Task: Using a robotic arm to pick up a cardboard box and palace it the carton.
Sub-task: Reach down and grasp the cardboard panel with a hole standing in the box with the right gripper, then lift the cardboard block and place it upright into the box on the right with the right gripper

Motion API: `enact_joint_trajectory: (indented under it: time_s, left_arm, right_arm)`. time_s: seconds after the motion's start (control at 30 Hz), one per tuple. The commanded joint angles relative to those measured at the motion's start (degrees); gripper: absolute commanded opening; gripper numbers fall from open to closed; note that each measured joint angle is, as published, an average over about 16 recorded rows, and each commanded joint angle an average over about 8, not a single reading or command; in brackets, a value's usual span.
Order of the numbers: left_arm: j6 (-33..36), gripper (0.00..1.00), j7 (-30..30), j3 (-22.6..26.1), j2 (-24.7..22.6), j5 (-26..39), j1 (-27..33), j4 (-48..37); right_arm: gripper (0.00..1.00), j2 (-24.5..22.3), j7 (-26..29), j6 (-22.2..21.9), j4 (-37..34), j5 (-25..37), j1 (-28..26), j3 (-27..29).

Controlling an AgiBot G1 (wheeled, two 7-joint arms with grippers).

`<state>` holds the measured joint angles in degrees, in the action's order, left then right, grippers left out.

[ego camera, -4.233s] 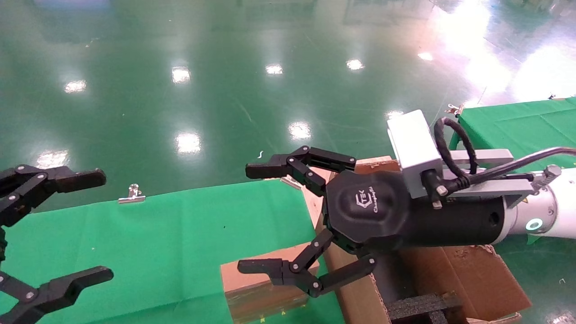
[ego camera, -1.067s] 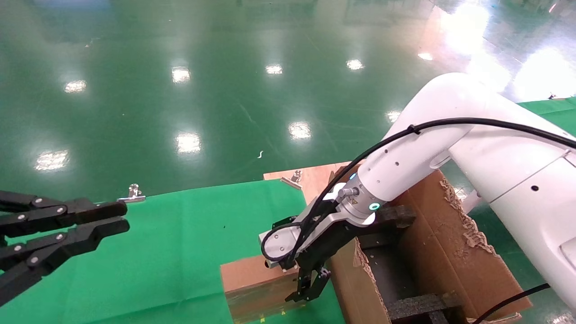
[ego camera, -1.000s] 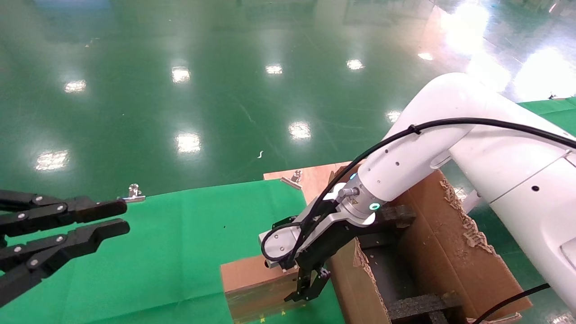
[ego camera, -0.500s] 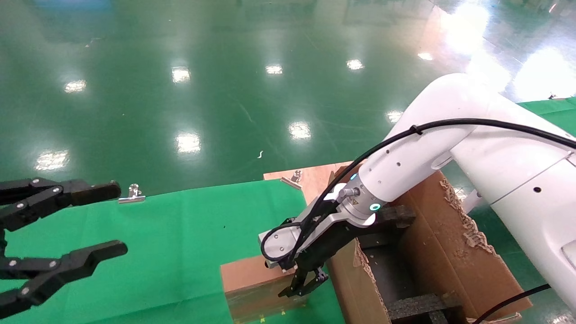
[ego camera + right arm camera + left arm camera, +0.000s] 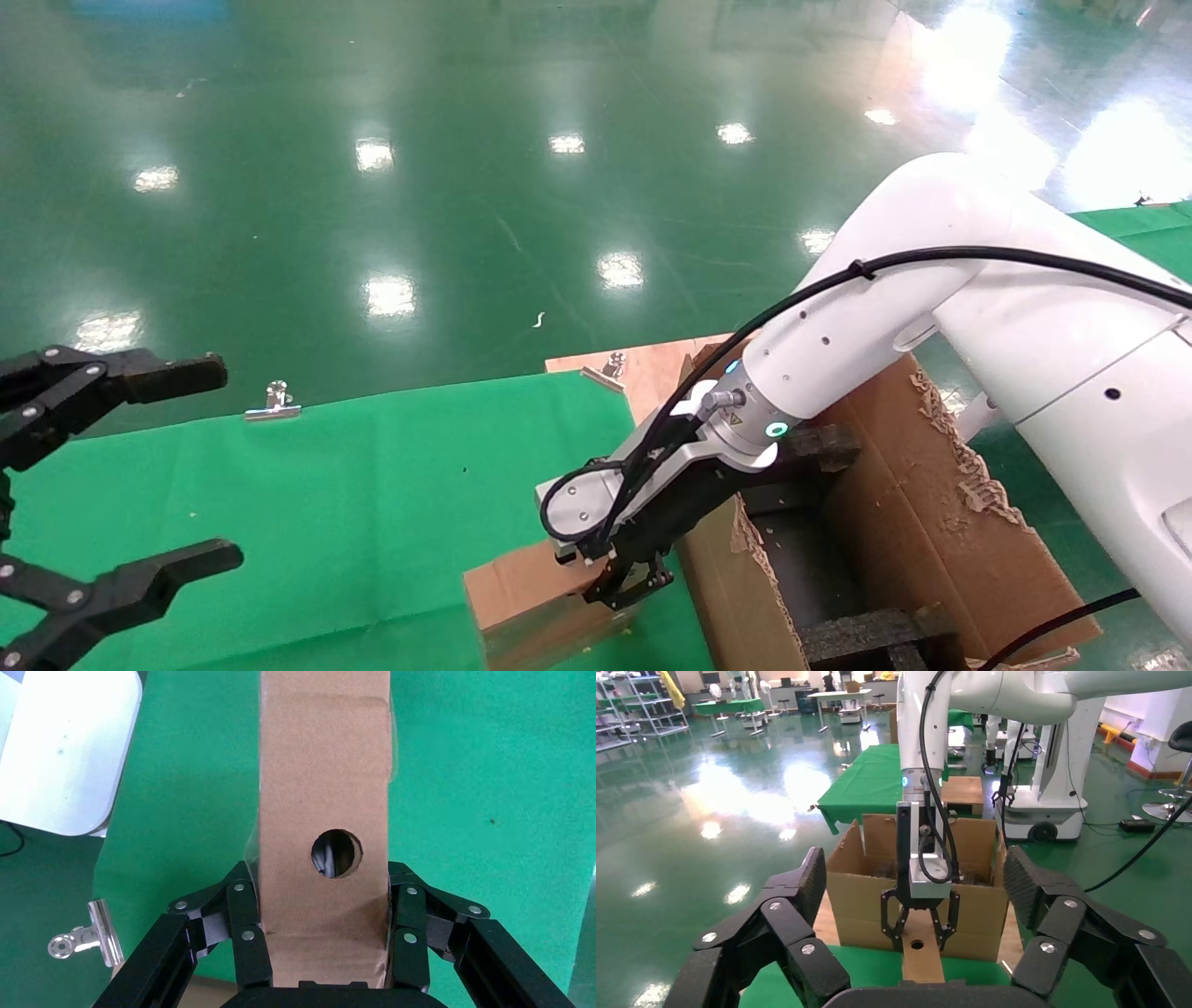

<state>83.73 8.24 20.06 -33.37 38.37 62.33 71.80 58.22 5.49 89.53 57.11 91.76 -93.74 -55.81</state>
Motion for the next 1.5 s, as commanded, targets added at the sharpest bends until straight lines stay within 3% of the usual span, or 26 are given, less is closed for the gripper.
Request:
enact_joint_trajectory:
  time_s: [0.03, 0.3, 0.57, 0.77, 1.0, 1.2, 1.5]
  left_arm:
    - [0.0, 1.00, 0.0, 0.0, 0.0, 0.0, 0.0, 0.0]
    - [0.0, 1.00, 0.0, 0.0, 0.0, 0.0, 0.0, 0.0]
    - [0.0, 1.00, 0.0, 0.0, 0.0, 0.0, 0.0, 0.0]
    - [0.0, 1.00, 0.0, 0.0, 0.0, 0.0, 0.0, 0.0]
    - [0.0, 1.00, 0.0, 0.0, 0.0, 0.0, 0.0, 0.0]
    - [0.0, 1.00, 0.0, 0.0, 0.0, 0.0, 0.0, 0.0]
    - [0.0, 1.00, 0.0, 0.0, 0.0, 0.0, 0.0, 0.0]
  right_arm:
    - [0.00, 0.0, 0.0, 0.0, 0.1, 0.1, 0.1, -0.1]
    - [0.00, -1.5, -0.6, -1.4, -2.8, -2.6, -3.8, 2.6]
    - [0.00, -1.9, -4.1, 0.8, -8.7, -4.6, -14.9, 4.4]
    - [0.00, -2.3, -7.2, 1.6, -13.0, -7.2, -22.2, 2.3]
    - [0.00, -4.2, -8.4, 1.8, -15.5, -11.0, -26.3, -2.5]
    - [0.00, -10.2, -7.1, 2.0, -14.0, -13.0, -30.3, -7.8]
    - [0.00, -23.5, -2.5, 2.0, -6.5, -12.1, -37.5, -18.9]
